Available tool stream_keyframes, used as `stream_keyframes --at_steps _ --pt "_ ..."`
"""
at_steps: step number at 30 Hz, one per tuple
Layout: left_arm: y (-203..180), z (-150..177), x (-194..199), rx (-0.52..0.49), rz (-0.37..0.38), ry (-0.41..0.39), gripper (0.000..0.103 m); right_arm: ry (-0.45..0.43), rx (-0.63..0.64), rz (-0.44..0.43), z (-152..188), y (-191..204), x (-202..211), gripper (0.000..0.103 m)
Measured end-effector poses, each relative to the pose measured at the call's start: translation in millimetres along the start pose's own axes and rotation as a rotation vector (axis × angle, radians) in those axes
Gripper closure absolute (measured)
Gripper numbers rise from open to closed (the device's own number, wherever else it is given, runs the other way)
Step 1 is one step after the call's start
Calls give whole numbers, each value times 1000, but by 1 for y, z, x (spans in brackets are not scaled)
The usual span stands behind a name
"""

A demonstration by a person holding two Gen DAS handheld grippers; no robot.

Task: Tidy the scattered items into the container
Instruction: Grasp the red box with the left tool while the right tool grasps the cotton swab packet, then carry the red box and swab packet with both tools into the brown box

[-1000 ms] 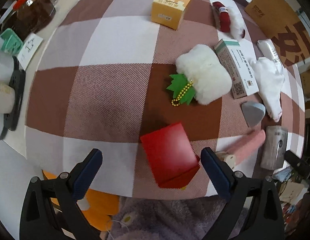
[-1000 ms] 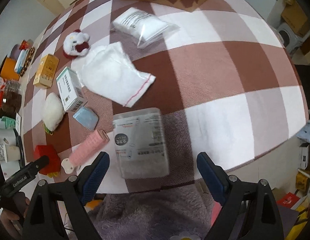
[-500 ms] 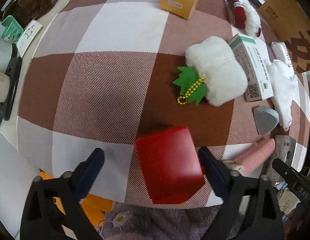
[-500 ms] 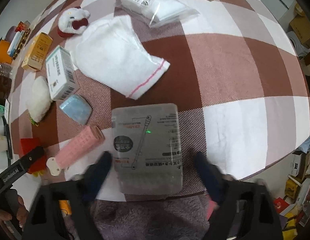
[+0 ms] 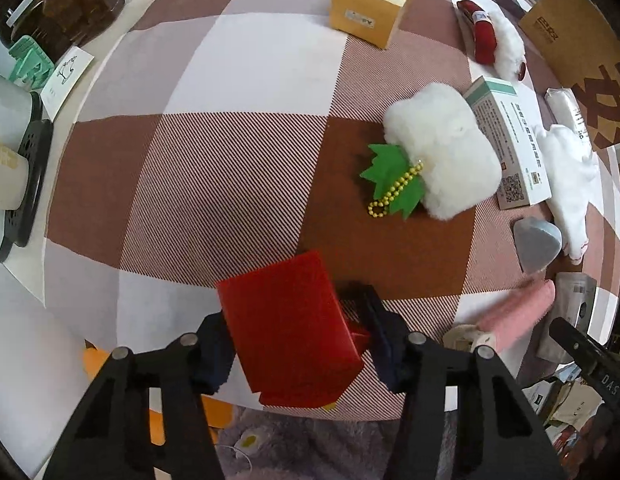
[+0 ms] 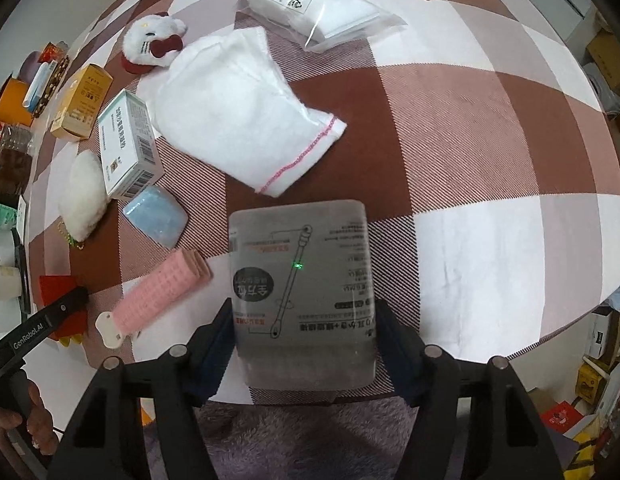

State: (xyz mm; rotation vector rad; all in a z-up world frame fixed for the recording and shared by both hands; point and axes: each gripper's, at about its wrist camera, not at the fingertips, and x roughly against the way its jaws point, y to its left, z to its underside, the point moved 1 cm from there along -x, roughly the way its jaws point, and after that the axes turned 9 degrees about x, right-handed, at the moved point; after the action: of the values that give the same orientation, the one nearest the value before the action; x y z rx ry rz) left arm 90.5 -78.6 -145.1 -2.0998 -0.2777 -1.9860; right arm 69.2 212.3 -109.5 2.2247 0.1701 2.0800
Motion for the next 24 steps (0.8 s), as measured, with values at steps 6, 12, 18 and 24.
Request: stream_keyframes --at_steps 6,12,18,24 --pt "8 13 4 -27 -2 -11 48 -27 10 -5 6 3 11 36" --pt "10 27 21 -88 -11 -58 63 -54 27 -24 9 11 26 36" --pt "24 41 13 -91 -8 -41 63 -56 63 -10 -8 6 31 37" --pt "48 58 20 -87 3 -59 63 -57 54 -26 -12 -19 39 37"
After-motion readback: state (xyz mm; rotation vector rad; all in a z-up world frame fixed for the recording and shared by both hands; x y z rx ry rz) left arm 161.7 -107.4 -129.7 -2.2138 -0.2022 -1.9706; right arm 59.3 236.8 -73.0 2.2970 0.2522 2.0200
